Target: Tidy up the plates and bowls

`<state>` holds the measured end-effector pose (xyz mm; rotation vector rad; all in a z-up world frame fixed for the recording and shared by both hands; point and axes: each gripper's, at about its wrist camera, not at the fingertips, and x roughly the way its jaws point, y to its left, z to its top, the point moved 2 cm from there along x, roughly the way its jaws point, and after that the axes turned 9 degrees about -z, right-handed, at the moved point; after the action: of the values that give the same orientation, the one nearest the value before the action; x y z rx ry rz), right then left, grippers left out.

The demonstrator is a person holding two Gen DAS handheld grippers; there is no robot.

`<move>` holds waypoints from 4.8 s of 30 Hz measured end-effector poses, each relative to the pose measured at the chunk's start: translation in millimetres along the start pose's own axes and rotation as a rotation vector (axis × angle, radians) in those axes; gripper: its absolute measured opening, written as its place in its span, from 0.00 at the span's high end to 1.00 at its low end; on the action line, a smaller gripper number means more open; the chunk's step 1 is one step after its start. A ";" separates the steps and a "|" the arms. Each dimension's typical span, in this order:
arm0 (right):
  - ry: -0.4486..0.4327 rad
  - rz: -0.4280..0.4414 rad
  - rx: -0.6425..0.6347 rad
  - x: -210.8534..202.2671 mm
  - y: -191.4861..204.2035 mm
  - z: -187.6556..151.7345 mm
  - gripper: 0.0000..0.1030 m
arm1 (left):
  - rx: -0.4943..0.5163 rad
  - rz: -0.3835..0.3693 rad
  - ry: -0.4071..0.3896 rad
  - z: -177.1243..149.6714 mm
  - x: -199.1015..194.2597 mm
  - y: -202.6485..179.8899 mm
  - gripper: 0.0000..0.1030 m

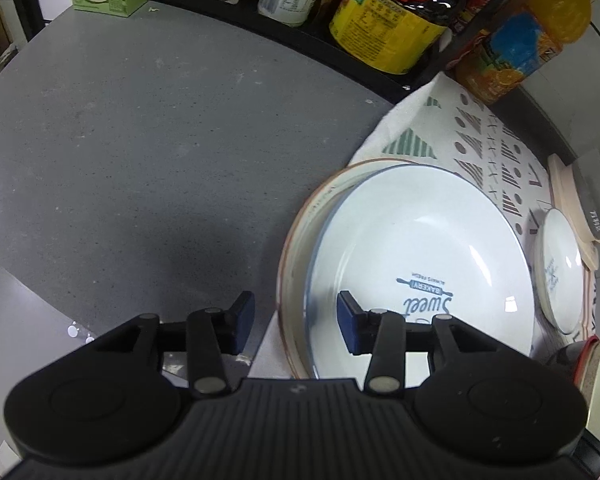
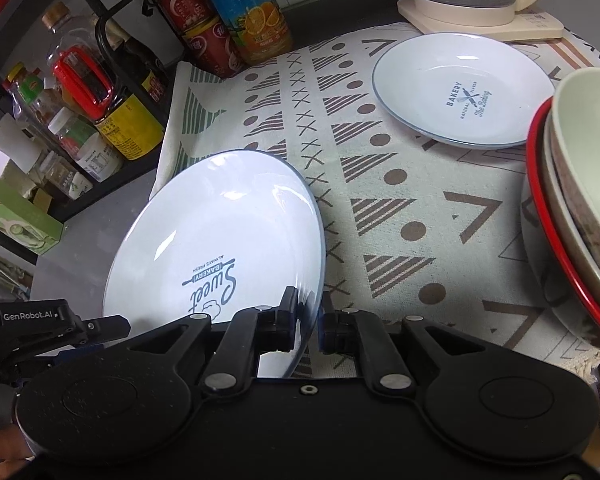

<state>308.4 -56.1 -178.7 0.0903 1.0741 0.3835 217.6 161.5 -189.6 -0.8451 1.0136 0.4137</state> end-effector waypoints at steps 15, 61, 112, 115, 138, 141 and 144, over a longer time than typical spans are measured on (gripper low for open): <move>0.018 -0.018 -0.058 15.5 10.9 -1.5 0.85 | -0.031 -0.030 -0.022 4.3 -1.4 9.2 0.73; -0.284 -0.003 0.054 -106.5 -59.9 33.8 0.14 | 0.123 -0.165 -0.087 -10.1 -44.0 -95.1 0.27; 0.093 -0.018 0.197 40.6 -216.2 183.9 0.49 | 0.077 -0.185 0.131 20.7 137.9 -267.0 0.52; 0.157 0.015 0.219 55.3 -221.3 187.0 0.64 | 0.044 -0.169 0.145 21.1 146.9 -263.5 0.63; 0.318 0.057 0.242 104.0 -221.2 191.6 0.80 | -0.039 -0.164 0.168 13.5 169.4 -248.3 0.86; 0.306 0.075 0.243 103.2 -225.0 192.6 0.88 | -0.043 -0.166 0.139 18.0 163.0 -248.1 0.91; 0.268 0.111 0.227 95.5 -225.1 195.1 0.91 | -0.040 -0.149 0.107 20.5 155.7 -248.8 0.92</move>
<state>577.0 -210.3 -222.9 0.3087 1.3798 0.3789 469.4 11.4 -214.5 -0.9799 1.0353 0.2644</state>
